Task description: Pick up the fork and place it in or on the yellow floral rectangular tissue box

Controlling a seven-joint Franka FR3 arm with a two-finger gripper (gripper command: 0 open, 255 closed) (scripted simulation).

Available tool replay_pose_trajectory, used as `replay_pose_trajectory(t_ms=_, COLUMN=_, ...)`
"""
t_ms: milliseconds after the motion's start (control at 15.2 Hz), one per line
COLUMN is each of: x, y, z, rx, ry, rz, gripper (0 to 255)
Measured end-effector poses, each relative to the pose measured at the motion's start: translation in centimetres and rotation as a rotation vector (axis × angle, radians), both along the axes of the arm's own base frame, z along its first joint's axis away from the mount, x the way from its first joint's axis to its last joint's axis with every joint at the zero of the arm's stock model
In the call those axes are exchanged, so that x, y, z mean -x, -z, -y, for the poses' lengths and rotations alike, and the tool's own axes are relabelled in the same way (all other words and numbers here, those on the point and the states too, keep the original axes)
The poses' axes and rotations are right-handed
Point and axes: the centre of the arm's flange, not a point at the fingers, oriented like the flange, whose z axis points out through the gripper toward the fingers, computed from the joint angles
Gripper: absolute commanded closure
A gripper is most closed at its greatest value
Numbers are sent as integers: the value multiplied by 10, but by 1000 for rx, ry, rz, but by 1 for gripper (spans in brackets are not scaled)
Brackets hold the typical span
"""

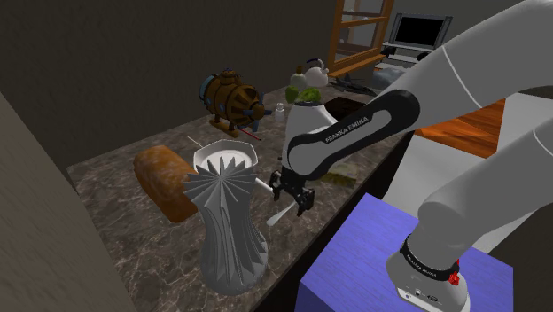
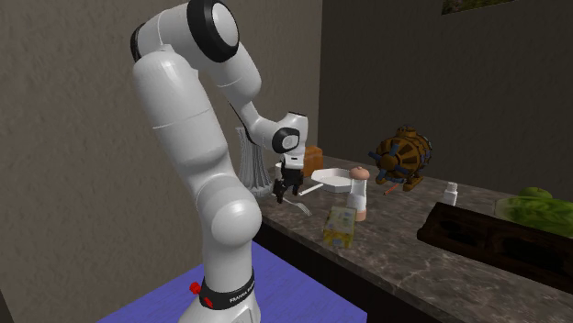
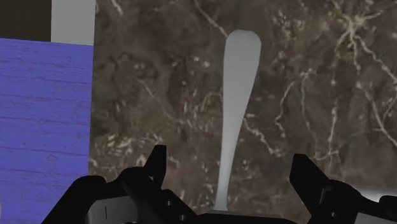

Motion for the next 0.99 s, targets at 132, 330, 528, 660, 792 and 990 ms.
replay_pose_trajectory(t_ms=132, x=0, y=4, z=0, rx=0, ry=0, rz=0, gripper=0)
replay_pose_trajectory(t_ms=330, x=0, y=5, z=0, rx=0, ry=0, rz=0, gripper=0)
replay_pose_trajectory(t_ms=528, x=-1, y=5, z=0, rx=0, ry=0, rz=1, gripper=255)
replay_pose_trajectory(t_ms=660, x=-1, y=5, z=0, rx=0, ry=0, rz=1, gripper=255)
replay_pose_trajectory(t_ms=792, x=-1, y=5, z=0, rx=0, ry=0, rz=0, gripper=255)
replay_pose_trajectory(t_ms=990, x=-1, y=5, z=0, rx=0, ry=0, rz=0, gripper=255)
